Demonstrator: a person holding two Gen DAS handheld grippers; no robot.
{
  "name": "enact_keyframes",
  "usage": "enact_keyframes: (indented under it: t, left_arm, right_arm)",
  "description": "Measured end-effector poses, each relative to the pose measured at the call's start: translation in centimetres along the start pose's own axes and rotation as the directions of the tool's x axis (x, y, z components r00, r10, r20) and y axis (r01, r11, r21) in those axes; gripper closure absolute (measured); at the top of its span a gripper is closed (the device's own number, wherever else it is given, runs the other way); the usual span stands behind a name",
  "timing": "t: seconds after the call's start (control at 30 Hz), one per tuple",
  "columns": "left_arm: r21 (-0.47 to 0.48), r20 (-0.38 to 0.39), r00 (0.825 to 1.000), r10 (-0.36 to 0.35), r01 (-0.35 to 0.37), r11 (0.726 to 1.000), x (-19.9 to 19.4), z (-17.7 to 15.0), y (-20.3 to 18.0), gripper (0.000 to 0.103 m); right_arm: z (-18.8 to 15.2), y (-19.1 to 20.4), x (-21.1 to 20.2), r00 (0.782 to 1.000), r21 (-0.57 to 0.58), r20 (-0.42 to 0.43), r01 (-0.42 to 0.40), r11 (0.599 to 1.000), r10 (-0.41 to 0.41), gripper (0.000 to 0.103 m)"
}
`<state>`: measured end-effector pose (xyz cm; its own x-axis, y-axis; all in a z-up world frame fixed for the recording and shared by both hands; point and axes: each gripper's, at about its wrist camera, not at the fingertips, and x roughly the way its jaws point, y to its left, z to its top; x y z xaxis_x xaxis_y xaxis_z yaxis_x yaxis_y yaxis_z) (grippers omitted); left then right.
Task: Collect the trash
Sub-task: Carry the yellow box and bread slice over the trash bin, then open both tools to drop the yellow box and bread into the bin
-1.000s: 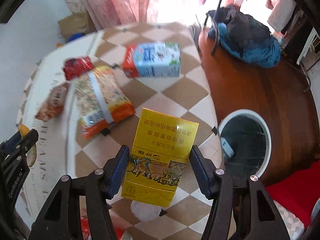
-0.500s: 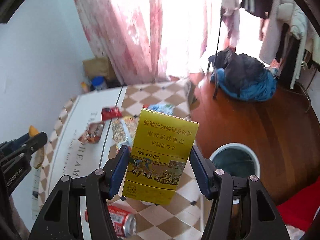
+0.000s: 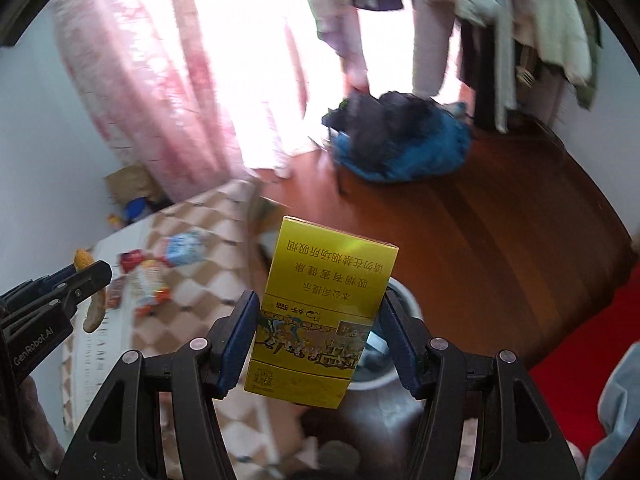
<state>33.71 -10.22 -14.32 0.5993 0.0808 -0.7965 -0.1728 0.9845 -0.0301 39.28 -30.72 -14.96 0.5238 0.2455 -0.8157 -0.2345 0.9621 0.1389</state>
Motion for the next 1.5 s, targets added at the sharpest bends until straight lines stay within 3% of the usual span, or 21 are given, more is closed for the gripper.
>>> enact_keyframes:
  t: [0.1, 0.23, 0.37, 0.4, 0.47, 0.5, 0.6, 0.67, 0.73, 0.8, 0.87, 0.97, 1.13, 1.5]
  left_arm:
    - [0.002, -0.091, 0.993, -0.080, 0.080, 0.997, 4.0, 0.5, -3.5, 0.078]
    - [-0.029, -0.240, 0.955, -0.172, 0.170, 0.985, 10.1, 0.6, -7.0, 0.078]
    - [-0.045, -0.360, 0.911, -0.203, 0.201, 0.979, 15.7, 0.6, -9.2, 0.078]
    - [-0.050, -0.400, 0.891, -0.216, 0.215, 0.975, 17.4, 0.6, -9.7, 0.078]
    - [-0.070, -0.446, 0.867, -0.223, 0.215, 0.974, 19.7, 0.6, -10.0, 0.077]
    - [-0.075, -0.455, 0.862, -0.224, 0.213, 0.974, 20.3, 0.6, -10.1, 0.076]
    - [-0.085, -0.495, 0.842, -0.215, 0.199, 0.976, 22.7, 0.3, -10.1, 0.061]
    - [-0.096, -0.497, 0.844, -0.201, 0.177, 0.980, 23.3, -0.1, -10.0, 0.023]
    - [-0.103, -0.498, 0.847, -0.188, 0.158, 0.982, 23.7, -0.4, -9.8, 0.018]
    - [-0.101, -0.503, 0.850, -0.157, 0.123, 0.987, 23.8, -0.6, -9.4, 0.017]
    - [-0.096, -0.503, 0.855, -0.126, 0.089, 0.991, 23.8, -1.0, -8.9, 0.006]
    - [-0.066, -0.487, 0.871, -0.062, 0.034, 0.997, 23.1, -1.4, -8.3, 0.006]
    - [-0.037, -0.479, 0.878, 0.008, -0.029, 0.999, 21.8, -2.8, -7.5, 0.006]
    - [0.006, -0.439, 0.897, 0.047, -0.049, 0.999, 19.4, -3.5, -8.2, 0.006]
  right_arm:
    - [-0.3, -4.0, 2.2, 0.999, 0.044, -0.041, 0.020, 0.999, -0.018, 0.040]
    - [-1.0, -8.5, 6.1, 0.994, 0.103, -0.108, 0.033, 0.994, -0.022, 0.040]
    - [-1.7, -11.5, 10.6, 0.983, 0.159, -0.186, 0.018, 0.987, 0.012, 0.040]
    - [-2.0, -12.3, 12.1, 0.977, 0.175, -0.213, 0.014, 0.984, 0.024, 0.040]
    - [-2.1, -13.2, 14.5, 0.968, 0.208, -0.244, -0.001, 0.978, 0.053, 0.040]
    - [-2.3, -13.6, 16.1, 0.959, 0.220, -0.276, -0.004, 0.975, 0.066, 0.040]
    - [-2.6, -14.3, 20.0, 0.935, 0.257, -0.334, -0.026, 0.966, 0.114, 0.040]
    - [-2.8, -14.8, 22.3, 0.921, 0.277, -0.369, -0.021, 0.961, 0.126, 0.036]
    - [-3.0, -15.4, 24.2, 0.906, 0.307, -0.397, -0.020, 0.952, 0.147, 0.018]
    - [-3.3, -15.8, 25.4, 0.894, 0.319, -0.420, -0.014, 0.948, 0.154, 0.009]
    - [-3.8, -16.0, 25.9, 0.886, 0.326, -0.435, -0.009, 0.945, 0.158, 0.004]
    - [-4.8, -15.9, 26.0, 0.881, 0.297, -0.460, 0.031, 0.954, 0.114, 0.000]
    - [-6.2, -15.1, 25.1, 0.875, 0.207, -0.483, 0.105, 0.973, 0.008, 0.000]
    - [-6.2, -11.9, 20.2, 0.891, 0.111, -0.448, 0.141, 0.984, -0.078, 0.000]
